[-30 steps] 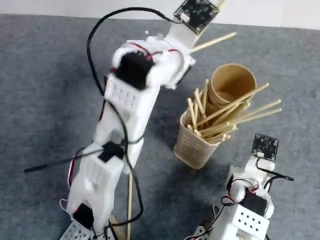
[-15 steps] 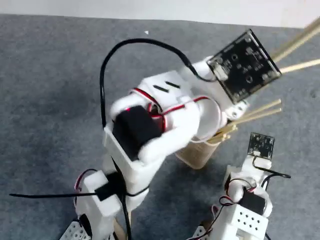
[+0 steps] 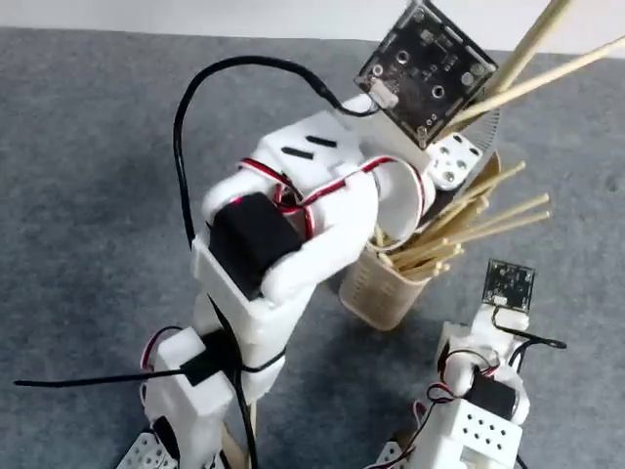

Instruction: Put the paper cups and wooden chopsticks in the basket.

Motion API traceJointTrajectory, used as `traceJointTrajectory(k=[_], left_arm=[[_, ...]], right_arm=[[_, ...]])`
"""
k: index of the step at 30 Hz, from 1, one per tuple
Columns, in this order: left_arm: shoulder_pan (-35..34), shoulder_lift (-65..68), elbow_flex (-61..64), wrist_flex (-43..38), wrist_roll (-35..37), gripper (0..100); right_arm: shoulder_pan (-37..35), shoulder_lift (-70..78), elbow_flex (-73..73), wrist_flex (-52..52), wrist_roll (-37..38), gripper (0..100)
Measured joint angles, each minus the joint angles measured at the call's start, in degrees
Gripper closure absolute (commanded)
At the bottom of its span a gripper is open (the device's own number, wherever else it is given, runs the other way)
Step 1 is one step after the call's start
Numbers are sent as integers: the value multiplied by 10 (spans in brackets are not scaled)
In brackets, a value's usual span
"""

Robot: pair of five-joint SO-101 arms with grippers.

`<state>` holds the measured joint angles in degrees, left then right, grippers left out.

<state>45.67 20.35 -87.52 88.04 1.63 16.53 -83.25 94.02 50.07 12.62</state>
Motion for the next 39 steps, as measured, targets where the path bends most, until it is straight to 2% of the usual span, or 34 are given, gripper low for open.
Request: traceJointTrajectory(k=[6, 10, 32, 35, 39], left_arm=[[-4, 0, 0, -5, 54, 962], [-31, 0, 0, -5, 86, 910], [-44, 0, 0, -5, 92, 900], [-67, 0, 0, -2, 92, 899], [-142, -1, 42, 51, 92, 898]], right_arm=[[0, 0, 0, 0, 0, 711], [0, 0, 0, 0, 0, 711], [0, 0, 0, -1, 0, 711], [2, 0, 0, -1, 0, 711], [35, 0, 0, -1, 0, 711]])
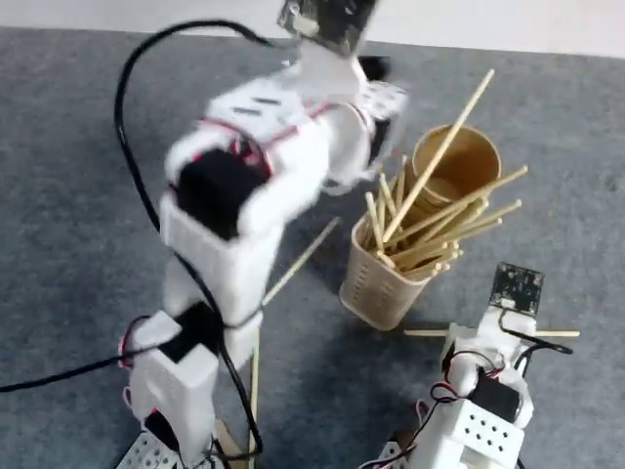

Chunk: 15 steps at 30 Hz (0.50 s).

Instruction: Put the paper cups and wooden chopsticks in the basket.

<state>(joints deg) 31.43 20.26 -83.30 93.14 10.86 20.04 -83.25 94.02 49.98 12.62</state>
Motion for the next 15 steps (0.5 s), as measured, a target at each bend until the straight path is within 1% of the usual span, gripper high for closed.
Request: traceJointTrajectory(k=[3, 5, 7, 10, 12, 15], left_arm=[[-70, 0, 78, 25, -7, 898], [-91, 0, 140, 27, -46, 896], [-90, 0, 199, 27, -91, 867], [-63, 1, 236, 12, -126, 825], [-49, 1, 243, -4, -138, 830], [-55, 1, 265, -7, -143, 845]], right_arm=[[4, 0, 0, 0, 0, 711], [3, 0, 0, 0, 0, 711], [1, 0, 0, 0, 0, 711], [-7, 0, 0, 0, 0, 711], [-7, 0, 0, 0, 0, 711], [-7, 0, 0, 0, 0, 711]])
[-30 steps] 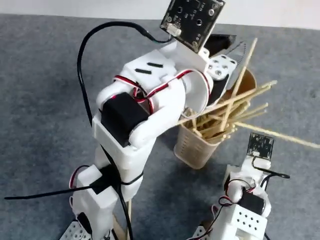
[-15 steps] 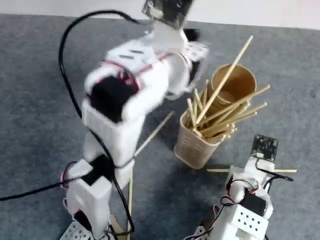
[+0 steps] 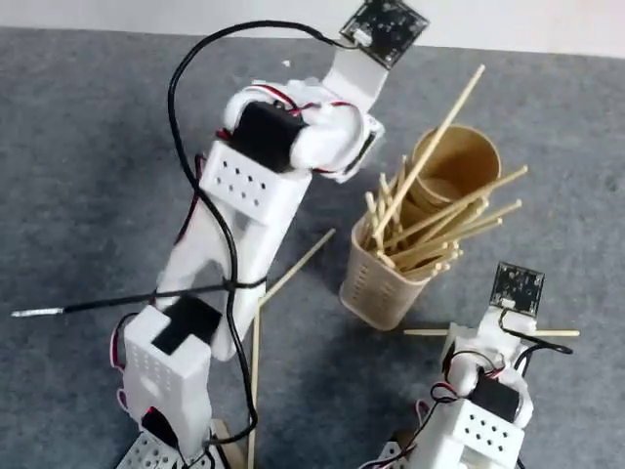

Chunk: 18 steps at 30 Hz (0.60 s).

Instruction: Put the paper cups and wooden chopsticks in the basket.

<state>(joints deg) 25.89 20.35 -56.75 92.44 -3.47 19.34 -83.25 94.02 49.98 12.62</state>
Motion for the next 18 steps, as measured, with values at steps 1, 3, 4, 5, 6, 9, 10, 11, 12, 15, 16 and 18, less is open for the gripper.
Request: traceJointTrajectory(k=[1, 3, 4, 5, 6, 9, 10, 11, 12, 15, 16, 18], left_arm=[[-10, 0, 17, 0, 0, 848], [-37, 0, 62, 0, 0, 847], [-55, 0, 91, 0, 0, 846], [-71, 0, 122, 0, 0, 846], [-89, 0, 156, 0, -2, 846], [-113, 0, 259, 18, -53, 841], [-113, 0, 289, 31, -70, 828], [-111, 0, 319, 42, -83, 808], [-107, 0, 347, 48, -91, 788], [-109, 0, 421, 53, -99, 774], [-111, 0, 444, 54, -101, 783], [-113, -2, 492, 55, -101, 792]], right_arm=[[0, 0, 0, 0, 0, 711], [0, 0, 0, 0, 0, 711], [-1, 0, 0, 0, 0, 711], [-2, 0, 0, 0, 0, 711], [-2, 0, 0, 0, 0, 711], [-2, 0, 0, 0, 0, 711], [-2, 0, 0, 0, 0, 711], [-2, 0, 0, 0, 0, 711], [-4, 0, 0, 0, 0, 711], [-4, 0, 0, 0, 0, 711], [-4, 0, 0, 0, 0, 711], [-4, 0, 0, 0, 0, 711]])
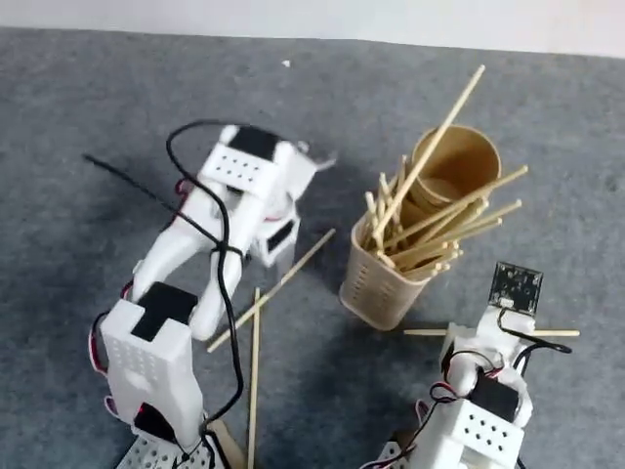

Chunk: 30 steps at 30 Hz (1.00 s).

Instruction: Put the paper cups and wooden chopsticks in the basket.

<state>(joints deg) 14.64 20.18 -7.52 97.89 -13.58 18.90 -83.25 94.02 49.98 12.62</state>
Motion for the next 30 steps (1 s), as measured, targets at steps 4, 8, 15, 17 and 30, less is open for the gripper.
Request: traceJointTrajectory(k=[4, 8, 15, 17, 30], left_arm=[[-18, -53, 96, -15, -3, 793], [-17, -149, 211, -38, -24, 793], [-19, -250, 392, -179, -30, 792], [-18, -251, 405, -218, -30, 792], [-20, -113, 398, -324, -13, 902]], right_arm=[[0, 0, 0, 0, 0, 711], [0, 0, 0, 0, 0, 711], [0, 0, 0, 0, 0, 711], [0, 0, 0, 0, 0, 711], [0, 0, 0, 0, 0, 711]])
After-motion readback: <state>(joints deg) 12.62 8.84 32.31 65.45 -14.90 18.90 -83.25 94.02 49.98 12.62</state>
